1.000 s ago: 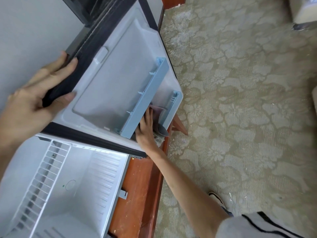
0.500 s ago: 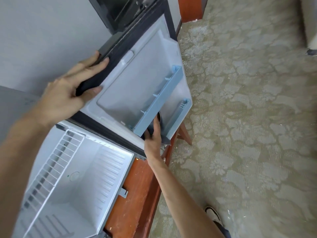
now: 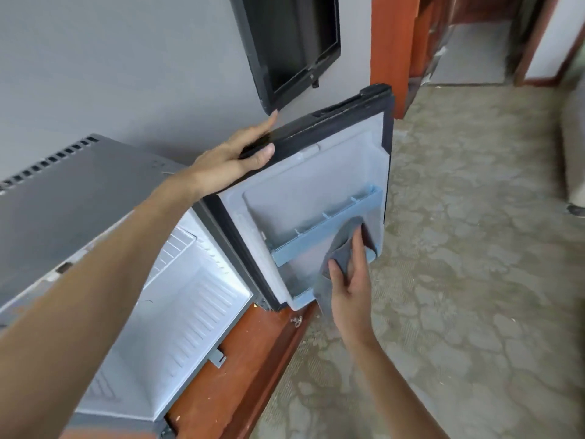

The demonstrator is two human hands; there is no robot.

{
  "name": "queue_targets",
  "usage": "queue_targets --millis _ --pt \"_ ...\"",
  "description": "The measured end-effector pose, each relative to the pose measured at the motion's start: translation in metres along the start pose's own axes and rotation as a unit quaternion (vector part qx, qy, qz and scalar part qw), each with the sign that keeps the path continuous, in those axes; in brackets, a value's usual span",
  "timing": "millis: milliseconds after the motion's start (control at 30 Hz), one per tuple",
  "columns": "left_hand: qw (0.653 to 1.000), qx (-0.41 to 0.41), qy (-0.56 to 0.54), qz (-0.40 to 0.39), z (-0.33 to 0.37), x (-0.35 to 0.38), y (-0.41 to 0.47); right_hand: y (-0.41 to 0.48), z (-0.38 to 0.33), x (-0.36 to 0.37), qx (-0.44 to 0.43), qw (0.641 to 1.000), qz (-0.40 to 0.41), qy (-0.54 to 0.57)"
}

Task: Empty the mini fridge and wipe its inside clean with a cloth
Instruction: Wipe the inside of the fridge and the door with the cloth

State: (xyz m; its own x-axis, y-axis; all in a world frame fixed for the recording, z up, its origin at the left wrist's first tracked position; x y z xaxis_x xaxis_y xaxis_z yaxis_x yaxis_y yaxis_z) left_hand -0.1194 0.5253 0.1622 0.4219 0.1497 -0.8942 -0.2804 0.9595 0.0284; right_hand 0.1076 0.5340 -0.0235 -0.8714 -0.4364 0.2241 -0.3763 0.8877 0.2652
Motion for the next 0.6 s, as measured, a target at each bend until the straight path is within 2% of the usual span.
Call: queue_targets --millis 67,167,233,333,400,467,600 --pt "0.999 -0.028 -0.023 0.02 0.003 0.001 -0.001 0.004 -0.023 -0.001 -0.043 0.998 -0.022 -0.04" --pt "0.996 -0.062 0.052 0.033 0.003 0.007 -0.004 0.006 -0.049 0.004 -0.098 0.99 -0.057 -0.084" --pt "0.992 -0.055 0.108 0.031 0.012 0.013 -0.011 0.0 -0.058 0.008 -0.104 0.984 -0.088 -0.115" --pt "0.992 -0.052 0.117 0.013 0.022 0.016 -0.021 -0.016 -0.058 0.019 -0.104 0.958 -0.159 -0.215" --pt "0.993 -0.052 0.107 -0.007 0.024 0.02 -0.03 -0.029 -0.059 0.03 -0.122 0.919 -0.19 -0.323" --pt "0.993 -0.047 0.106 -0.013 0.025 0.023 -0.039 -0.043 -0.057 0.046 -0.158 0.866 -0.23 -0.416" --pt "0.993 -0.041 0.11 -0.024 0.031 0.024 -0.06 -0.067 -0.055 0.074 -0.215 0.77 -0.303 -0.519"
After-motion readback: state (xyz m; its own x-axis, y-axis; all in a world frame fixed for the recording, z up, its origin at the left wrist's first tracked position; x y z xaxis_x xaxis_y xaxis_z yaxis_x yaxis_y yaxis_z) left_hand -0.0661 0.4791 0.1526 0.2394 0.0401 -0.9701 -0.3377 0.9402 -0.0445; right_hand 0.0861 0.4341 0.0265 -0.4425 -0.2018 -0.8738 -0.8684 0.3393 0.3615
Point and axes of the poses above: each hand's wrist, its own y-axis towards the middle knuckle, its own x-axis out of the palm, z = x × y, the point moved 7 cm from there along y, towards the middle knuckle, and after that the axes turned 4 degrees about y, right-handed, at the moved point
